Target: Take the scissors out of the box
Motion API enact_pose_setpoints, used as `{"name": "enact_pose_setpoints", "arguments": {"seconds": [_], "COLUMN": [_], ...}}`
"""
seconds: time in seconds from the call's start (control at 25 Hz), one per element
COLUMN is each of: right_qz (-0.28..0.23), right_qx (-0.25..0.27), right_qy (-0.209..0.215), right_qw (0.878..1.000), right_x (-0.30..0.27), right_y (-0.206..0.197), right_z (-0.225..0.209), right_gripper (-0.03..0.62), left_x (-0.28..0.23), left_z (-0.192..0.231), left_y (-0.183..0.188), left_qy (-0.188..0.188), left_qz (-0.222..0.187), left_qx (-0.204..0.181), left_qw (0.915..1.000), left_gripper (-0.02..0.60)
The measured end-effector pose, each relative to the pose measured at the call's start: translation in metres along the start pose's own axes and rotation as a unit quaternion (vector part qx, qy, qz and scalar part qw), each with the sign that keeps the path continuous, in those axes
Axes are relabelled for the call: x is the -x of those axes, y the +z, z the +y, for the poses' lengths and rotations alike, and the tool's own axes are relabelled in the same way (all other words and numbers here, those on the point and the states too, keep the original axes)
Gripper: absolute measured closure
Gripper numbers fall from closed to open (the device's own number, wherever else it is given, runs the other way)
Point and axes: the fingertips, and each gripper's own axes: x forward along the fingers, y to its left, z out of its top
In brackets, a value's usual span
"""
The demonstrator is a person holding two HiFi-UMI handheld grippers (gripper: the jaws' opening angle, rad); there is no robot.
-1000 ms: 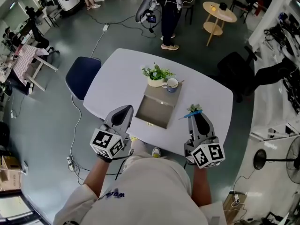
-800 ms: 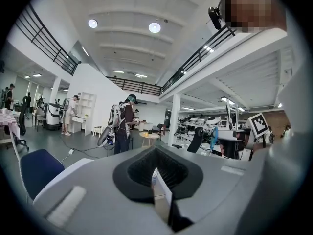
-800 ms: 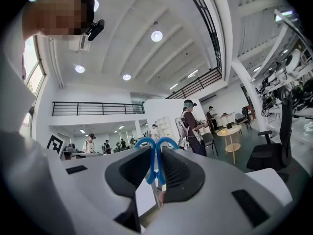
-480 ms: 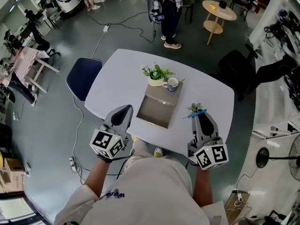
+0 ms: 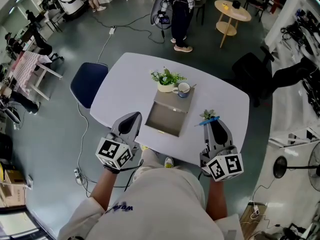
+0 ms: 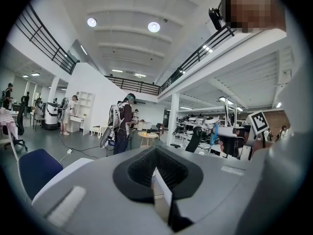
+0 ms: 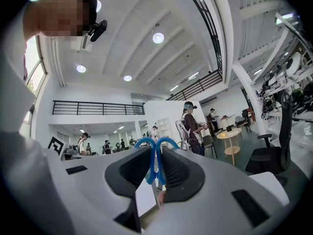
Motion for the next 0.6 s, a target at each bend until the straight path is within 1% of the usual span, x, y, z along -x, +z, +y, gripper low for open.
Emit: {"name": "enact_pose_setpoints", "arguments": {"seconds": [0.28,0.6], "right_qz": [0.003,0.007], "right_qx": [0.003,0.005], "right_qy": [0.002,0.003], "right_qw": [1.0,1.0], "right_x": [-0.003,-0.01], "right_y": [-0.004,-0.011], "right_z": [0.003,0.004], "right_gripper": [0.516,0.516], "left_x": [0.002,0.009], "left_z": [0.004,0.014], "left_y": [-0.005,-0.011], "left_qy": [0.003,0.014], "left_qz": [-0.001,0.0], "left_qx": [0.003,0.009], "left_qw": [1.0,0.9999], "left_gripper": [0.58,0.58]}}
